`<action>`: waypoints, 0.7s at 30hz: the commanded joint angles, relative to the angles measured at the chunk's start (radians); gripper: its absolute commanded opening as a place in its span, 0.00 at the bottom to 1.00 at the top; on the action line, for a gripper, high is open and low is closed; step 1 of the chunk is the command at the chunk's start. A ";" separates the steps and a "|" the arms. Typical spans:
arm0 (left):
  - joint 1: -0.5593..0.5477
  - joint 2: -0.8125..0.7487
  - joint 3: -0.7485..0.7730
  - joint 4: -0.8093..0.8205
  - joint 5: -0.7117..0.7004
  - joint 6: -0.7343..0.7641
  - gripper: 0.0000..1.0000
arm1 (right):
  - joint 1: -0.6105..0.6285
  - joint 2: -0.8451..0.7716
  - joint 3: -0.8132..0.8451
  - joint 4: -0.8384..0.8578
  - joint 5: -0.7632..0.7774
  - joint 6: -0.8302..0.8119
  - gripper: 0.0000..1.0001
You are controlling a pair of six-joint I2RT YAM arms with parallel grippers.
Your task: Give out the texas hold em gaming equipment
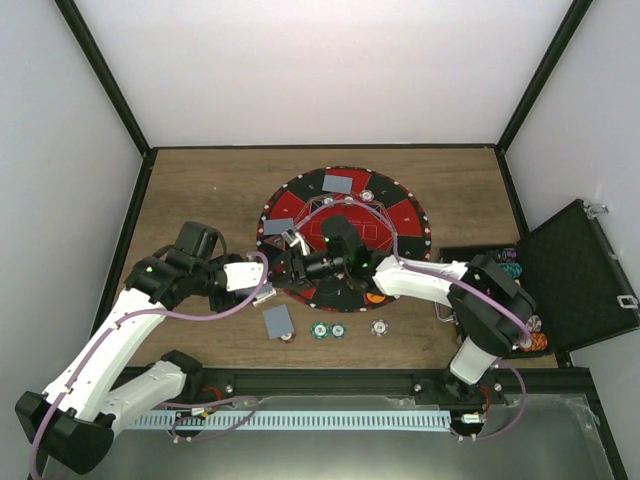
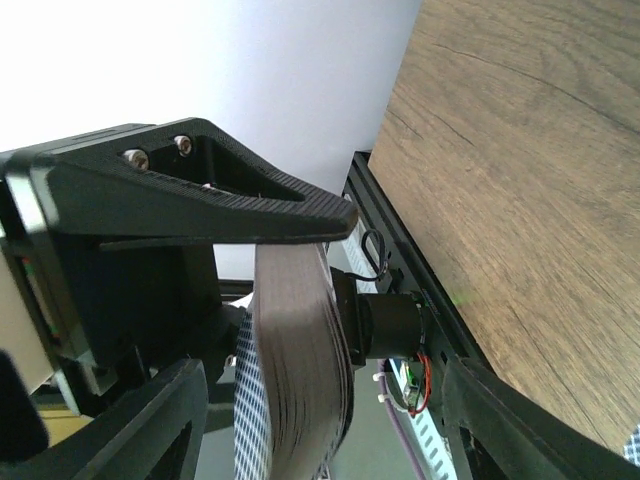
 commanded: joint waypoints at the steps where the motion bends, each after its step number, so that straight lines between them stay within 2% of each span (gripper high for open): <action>1: 0.002 -0.003 0.015 0.017 0.027 0.017 0.05 | 0.032 0.058 0.068 0.059 -0.030 0.021 0.66; 13: 0.002 -0.005 0.013 0.015 0.023 0.019 0.05 | 0.069 0.212 0.167 0.141 -0.072 0.078 0.63; 21: 0.002 -0.016 0.012 0.012 0.019 0.026 0.05 | 0.045 0.232 0.113 0.151 -0.057 0.085 0.59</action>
